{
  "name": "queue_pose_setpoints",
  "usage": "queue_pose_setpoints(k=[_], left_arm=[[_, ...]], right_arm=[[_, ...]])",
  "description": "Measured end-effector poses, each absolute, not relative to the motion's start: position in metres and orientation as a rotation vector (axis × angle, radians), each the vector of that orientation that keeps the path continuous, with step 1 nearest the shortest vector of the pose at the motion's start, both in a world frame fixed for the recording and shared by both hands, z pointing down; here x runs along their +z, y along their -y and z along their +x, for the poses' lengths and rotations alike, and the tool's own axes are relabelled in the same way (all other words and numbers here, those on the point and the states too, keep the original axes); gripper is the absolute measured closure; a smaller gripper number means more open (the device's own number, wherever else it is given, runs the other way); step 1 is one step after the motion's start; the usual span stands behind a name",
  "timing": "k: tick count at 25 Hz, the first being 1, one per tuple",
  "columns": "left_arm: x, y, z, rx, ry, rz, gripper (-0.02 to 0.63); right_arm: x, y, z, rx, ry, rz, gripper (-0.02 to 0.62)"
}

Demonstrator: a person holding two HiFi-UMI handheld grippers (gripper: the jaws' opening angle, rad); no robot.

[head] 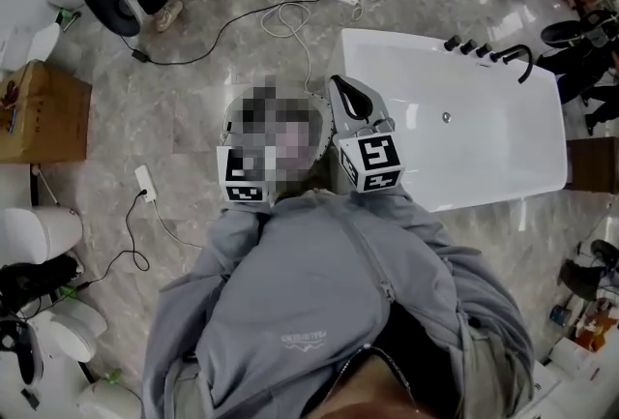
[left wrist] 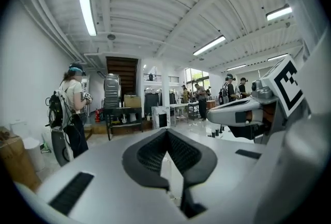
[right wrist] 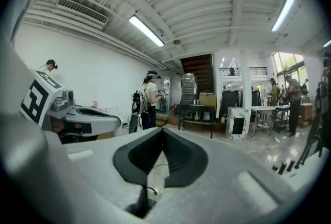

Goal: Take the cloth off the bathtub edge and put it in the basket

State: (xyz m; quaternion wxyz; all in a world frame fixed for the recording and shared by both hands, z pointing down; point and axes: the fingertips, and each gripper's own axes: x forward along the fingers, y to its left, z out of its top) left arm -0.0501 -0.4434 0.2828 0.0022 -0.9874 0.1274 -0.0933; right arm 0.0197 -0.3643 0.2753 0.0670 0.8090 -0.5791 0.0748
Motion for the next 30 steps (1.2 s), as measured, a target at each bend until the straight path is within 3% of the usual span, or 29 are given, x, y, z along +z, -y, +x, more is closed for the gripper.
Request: queue_pose_setpoints(k=[30], left_arm=[[0.245,0.43,-0.078,-0.094,-0.414,-3.096,0.6]], right_arm=[[0.242,0.353,-0.007,0.102,1.737,2.506,0.591]])
